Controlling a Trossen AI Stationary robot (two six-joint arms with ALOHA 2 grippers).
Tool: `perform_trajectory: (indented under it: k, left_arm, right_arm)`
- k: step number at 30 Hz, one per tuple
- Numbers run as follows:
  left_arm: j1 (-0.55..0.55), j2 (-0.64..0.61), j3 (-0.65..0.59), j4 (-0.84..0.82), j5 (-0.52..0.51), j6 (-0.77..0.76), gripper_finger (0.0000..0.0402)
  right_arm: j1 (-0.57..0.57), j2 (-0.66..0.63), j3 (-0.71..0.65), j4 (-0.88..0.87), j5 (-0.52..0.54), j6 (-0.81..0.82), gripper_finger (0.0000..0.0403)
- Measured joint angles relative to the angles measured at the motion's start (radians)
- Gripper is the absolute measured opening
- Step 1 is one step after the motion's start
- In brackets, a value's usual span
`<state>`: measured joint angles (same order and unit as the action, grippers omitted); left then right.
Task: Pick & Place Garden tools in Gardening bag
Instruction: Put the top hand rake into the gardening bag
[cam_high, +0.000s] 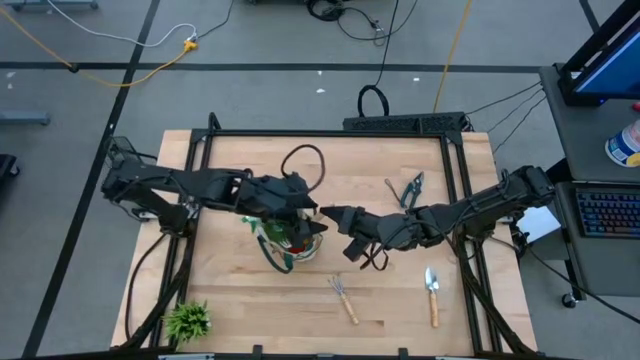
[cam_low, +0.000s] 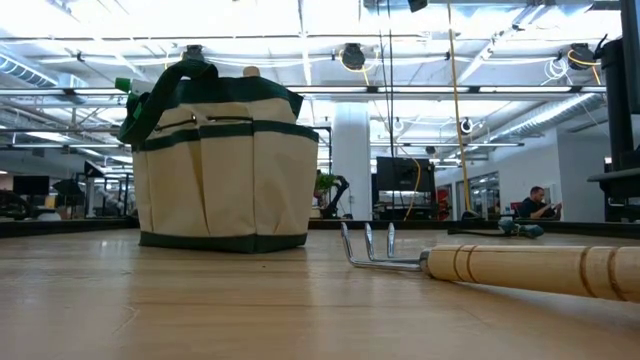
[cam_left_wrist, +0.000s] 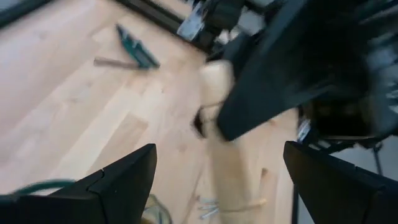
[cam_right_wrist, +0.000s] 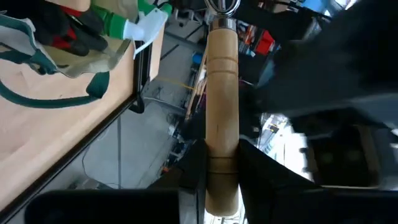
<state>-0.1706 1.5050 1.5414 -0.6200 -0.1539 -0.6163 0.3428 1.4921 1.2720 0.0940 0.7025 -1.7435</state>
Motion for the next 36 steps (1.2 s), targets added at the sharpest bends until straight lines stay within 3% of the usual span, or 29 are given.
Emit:
perform_trajectory:
  k: [9, 13, 24, 32, 36]
  left_arm:
    - [0.022, 0.051, -0.001, 0.014, 0.111, -0.023, 0.0357]
    - [0.037, 0.049, -0.001, 0.023, 0.121, -0.033, 0.0337]
    - [0.075, 0.049, -0.001, 0.04, 0.182, -0.014, 0.0205]
    - [0.081, 0.049, 0.0, -0.001, 0.236, -0.003, 0.0061]
    - [0.082, 0.048, 0.0, -0.016, 0.24, 0.014, 0.0061]
  right_arm:
    - [0.0, 0.0, 0.0, 0.0, 0.002, 0.001, 0.0056]
    - [0.0, 0.0, 0.0, 0.0, 0.002, 0.002, 0.0056]
    - [0.0, 0.0, 0.0, -0.018, 0.002, 0.003, 0.0056]
    - [0.0, 0.001, -0.001, -0.023, 0.001, -0.001, 0.0056]
    - [0.0, 0.002, -0.002, -0.022, -0.001, 0.001, 0.0066]
